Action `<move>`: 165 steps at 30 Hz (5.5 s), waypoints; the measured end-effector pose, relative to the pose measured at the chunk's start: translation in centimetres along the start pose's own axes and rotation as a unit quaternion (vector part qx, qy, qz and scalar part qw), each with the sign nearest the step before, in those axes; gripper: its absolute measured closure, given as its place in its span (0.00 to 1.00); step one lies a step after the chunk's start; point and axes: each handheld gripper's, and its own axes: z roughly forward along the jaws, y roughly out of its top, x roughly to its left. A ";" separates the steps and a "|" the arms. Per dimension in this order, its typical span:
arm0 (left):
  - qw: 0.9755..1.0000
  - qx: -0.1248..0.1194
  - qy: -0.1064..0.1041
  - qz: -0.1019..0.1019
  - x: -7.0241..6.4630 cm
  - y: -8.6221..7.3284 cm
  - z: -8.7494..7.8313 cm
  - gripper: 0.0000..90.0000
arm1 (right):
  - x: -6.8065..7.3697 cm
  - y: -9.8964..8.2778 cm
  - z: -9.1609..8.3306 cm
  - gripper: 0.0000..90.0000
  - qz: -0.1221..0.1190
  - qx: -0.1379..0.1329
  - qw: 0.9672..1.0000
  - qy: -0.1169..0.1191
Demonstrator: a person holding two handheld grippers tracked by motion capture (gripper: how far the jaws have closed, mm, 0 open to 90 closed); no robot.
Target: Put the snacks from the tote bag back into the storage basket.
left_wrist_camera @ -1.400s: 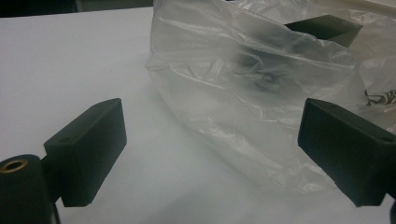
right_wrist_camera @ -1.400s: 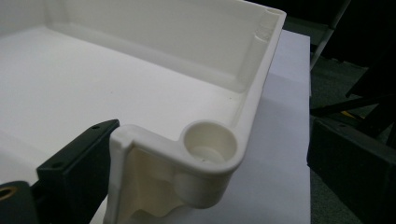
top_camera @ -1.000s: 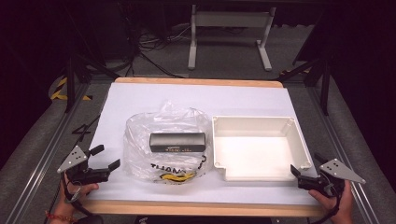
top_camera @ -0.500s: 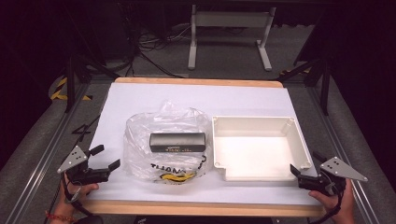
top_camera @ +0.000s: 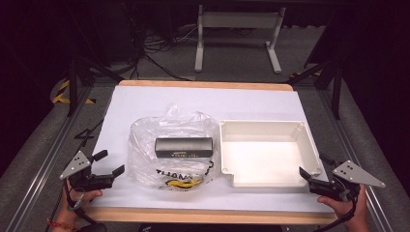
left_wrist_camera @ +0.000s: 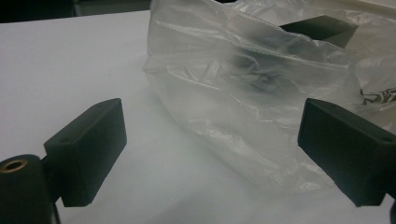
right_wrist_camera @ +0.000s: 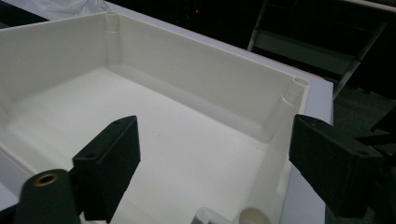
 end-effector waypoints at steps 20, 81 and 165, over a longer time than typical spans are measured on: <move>1.000 0.006 0.002 -0.007 0.0 0.0 0.1 0.10 | 3.0 4.8 4.1 0.21 -0.073 -0.021 0.994 0.078; 1.000 0.000 -0.003 -0.006 0.1 0.0 0.0 0.10 | 16.3 16.1 23.9 0.29 -0.274 0.157 0.884 0.345; 1.000 0.000 -0.004 -0.006 0.1 0.0 0.0 0.10 | 15.3 20.1 20.7 0.48 -0.331 0.150 0.847 0.388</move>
